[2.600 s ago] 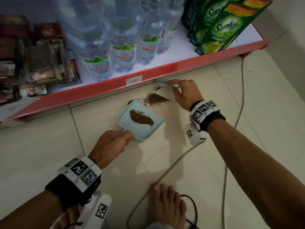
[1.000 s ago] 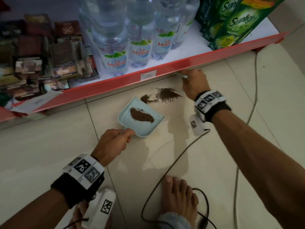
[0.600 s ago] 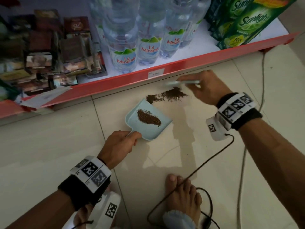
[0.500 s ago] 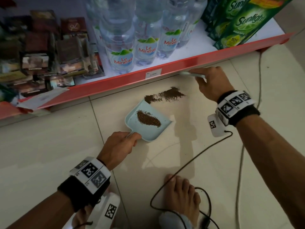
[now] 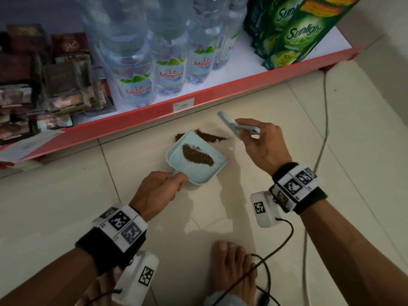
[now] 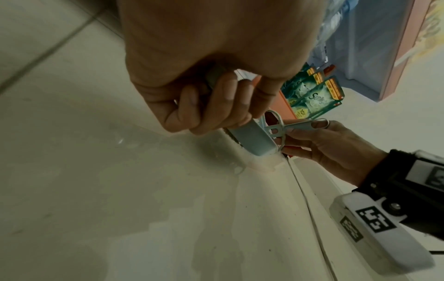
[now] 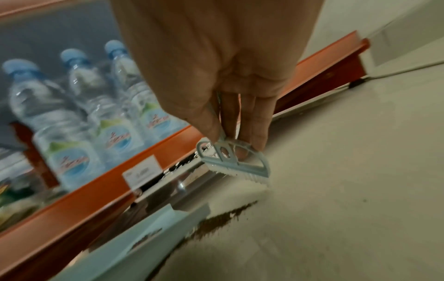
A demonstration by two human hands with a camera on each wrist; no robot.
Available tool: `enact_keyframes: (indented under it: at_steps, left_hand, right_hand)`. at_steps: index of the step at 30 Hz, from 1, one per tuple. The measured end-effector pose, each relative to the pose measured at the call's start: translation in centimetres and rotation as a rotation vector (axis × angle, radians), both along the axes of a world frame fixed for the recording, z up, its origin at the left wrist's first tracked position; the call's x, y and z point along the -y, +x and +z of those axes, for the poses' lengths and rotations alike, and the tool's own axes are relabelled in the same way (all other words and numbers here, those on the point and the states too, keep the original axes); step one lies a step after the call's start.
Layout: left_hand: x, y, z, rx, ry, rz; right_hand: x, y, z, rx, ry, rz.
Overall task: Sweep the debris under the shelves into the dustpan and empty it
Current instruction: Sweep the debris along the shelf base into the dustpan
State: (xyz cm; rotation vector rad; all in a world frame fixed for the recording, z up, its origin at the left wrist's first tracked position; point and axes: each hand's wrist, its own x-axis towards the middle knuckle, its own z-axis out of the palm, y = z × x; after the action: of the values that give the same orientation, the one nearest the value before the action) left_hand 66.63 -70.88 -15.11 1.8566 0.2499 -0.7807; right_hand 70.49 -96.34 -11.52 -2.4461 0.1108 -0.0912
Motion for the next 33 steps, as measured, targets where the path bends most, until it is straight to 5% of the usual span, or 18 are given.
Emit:
enact_keyframes:
  at_steps: [9, 14, 20, 27, 33]
  left_hand:
    - [10.1, 7.3, 0.8, 0.122, 0.037, -0.226]
    - [17.5, 11.6, 0.4, -0.015, -0.011, -0.244]
    - [23.7, 15.4, -1.2, -0.038, -0.007, -0.237]
    - [25.5, 17.5, -1.2, 0.002, 0.010, -0.186]
    - [24.8, 16.2, -1.9, 0.015, -0.007, -0.227]
  right_hand:
    - [10.8, 2.0, 1.2, 0.074, -0.032, -0.243]
    - [18.6, 6.2, -0.8, 0.071, -0.139, -0.359]
    - [26.9, 14.3, -2.2, 0.020, -0.460, -0.466]
    - [28.5, 18.3, -4.3, -0.200, -0.601, -0.302]
    - [23.0, 13.4, -2.7, 0.060, -0.444, 0.041]
